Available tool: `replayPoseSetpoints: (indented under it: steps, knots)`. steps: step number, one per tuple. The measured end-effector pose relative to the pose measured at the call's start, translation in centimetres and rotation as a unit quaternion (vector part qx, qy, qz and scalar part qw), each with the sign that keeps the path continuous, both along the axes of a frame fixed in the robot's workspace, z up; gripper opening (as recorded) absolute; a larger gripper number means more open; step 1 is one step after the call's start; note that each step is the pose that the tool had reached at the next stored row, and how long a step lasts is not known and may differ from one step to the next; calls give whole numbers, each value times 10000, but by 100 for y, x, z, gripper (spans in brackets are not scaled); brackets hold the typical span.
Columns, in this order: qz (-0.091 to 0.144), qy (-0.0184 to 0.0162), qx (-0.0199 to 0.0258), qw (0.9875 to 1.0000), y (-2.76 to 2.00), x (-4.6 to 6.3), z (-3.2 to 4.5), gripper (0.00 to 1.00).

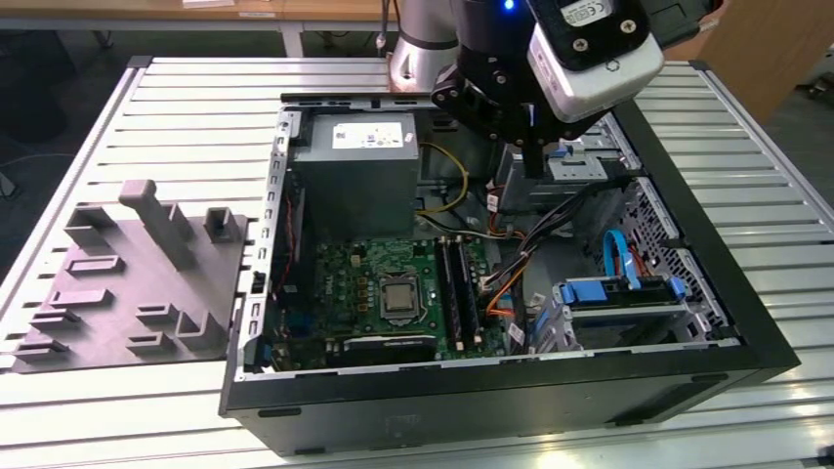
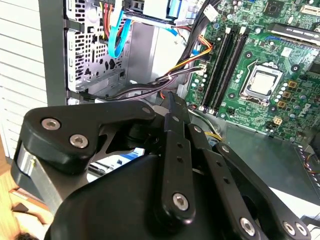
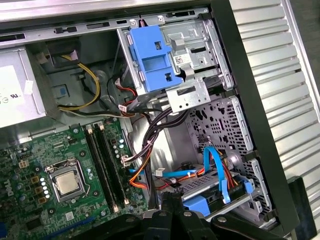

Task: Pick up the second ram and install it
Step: 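Press down the second ram until it locks into place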

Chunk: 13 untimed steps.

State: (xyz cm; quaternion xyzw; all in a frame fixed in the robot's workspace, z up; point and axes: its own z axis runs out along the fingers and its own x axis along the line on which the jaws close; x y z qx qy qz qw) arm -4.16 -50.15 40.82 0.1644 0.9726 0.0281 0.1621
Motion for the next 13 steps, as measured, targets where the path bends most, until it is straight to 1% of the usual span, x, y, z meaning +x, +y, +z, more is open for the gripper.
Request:
replayPoseSetpoints:
  steps: [7, 8, 9, 13]
  knots:
    - [0, 2, 0, 10000, 0, 0, 0, 10]
    - [1, 17, 1, 10000, 0, 1, -2, 10]
    - [1, 41, 1, 10000, 0, 1, -4, 10]
    - [0, 47, 0, 10000, 0, 0, -2, 10]
